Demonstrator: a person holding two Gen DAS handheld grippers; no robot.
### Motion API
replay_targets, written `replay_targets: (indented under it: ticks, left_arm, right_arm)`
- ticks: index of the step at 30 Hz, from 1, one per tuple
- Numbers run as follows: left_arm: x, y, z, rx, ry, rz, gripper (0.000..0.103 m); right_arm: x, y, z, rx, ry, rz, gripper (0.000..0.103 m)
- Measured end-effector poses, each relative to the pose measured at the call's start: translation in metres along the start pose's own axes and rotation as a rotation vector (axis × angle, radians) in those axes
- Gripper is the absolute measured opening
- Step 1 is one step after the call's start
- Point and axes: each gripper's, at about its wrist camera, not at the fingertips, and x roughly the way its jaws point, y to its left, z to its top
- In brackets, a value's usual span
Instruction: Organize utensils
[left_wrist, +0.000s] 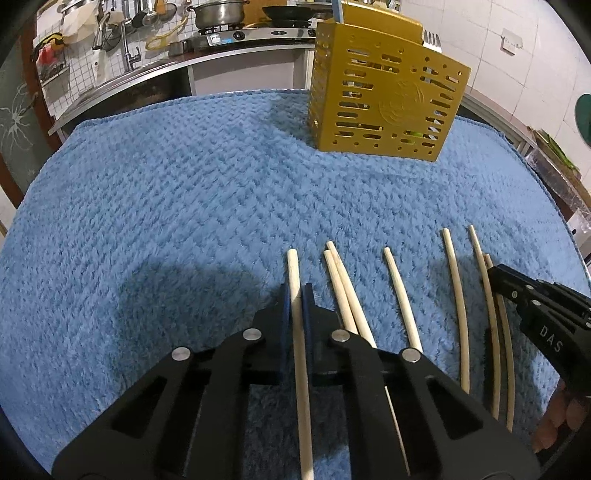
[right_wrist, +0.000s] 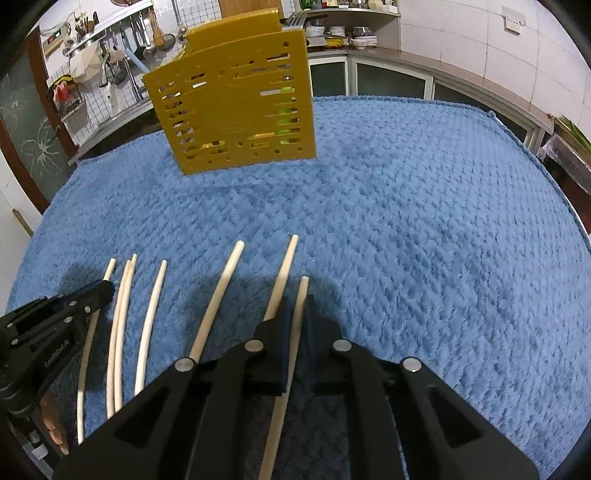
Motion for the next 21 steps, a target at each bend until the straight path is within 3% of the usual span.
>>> replay_targets:
  ticks: [21]
  left_arm:
    - [-0.047, 0.0, 0.01, -0.023, -0.095, -0.106, 0.004]
  right_arm:
    - [-0.051, -0.007, 0.01, -0.005, -0.136, 0.045, 0.006]
